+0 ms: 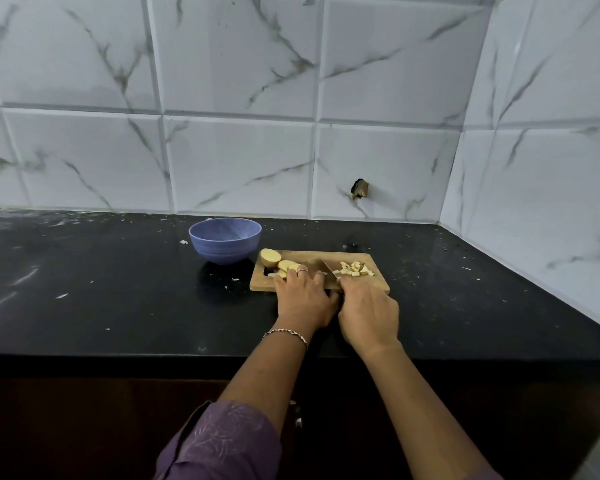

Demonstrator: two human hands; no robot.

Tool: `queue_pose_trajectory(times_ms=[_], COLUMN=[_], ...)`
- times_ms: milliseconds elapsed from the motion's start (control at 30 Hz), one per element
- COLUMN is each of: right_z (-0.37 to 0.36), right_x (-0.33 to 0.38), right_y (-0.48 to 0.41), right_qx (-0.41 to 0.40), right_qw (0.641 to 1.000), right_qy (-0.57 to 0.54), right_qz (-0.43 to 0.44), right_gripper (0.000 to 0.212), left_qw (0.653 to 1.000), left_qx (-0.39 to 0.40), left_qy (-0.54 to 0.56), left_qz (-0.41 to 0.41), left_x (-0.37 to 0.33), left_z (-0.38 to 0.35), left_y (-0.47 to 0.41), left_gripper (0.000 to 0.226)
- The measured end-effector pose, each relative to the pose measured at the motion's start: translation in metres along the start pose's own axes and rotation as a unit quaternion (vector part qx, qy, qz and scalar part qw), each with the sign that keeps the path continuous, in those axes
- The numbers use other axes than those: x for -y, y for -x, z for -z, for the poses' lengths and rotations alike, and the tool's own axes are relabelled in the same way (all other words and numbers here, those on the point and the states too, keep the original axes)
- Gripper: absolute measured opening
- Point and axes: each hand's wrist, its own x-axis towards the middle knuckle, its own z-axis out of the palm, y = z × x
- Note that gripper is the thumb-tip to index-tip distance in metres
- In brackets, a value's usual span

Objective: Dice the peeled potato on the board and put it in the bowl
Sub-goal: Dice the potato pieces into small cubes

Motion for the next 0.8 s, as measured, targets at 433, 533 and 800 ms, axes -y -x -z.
queue_pose_trajectory(times_ms=[433,533,800], right_z=[0.01,0.008,0.003], right_x=[-0.008,-0.009,-0.01], right_y=[0.006,0.006,0.001], right_qx=[0.021,0.028,-0.014], right_qw=[0.993,0.993,0.999], right_qy=[-0.116,-0.111,-0.013], right_qz=[-0.016,-0.005,0.038], right_gripper=[0.023,0.028,0.023], left_qw=[0.998,0.998,0.999], left_qx=[-0.011,-0.016,-0.039], left_qy=[0.052,0.056,0.032], left_qz=[0.012,0.014,0.012], left_x=[0.0,0.001,0.001], left_z=[0.001,0.001,0.002], left_y=[0.005,0.005,0.006], left_gripper=[0.058,0.054,0.044])
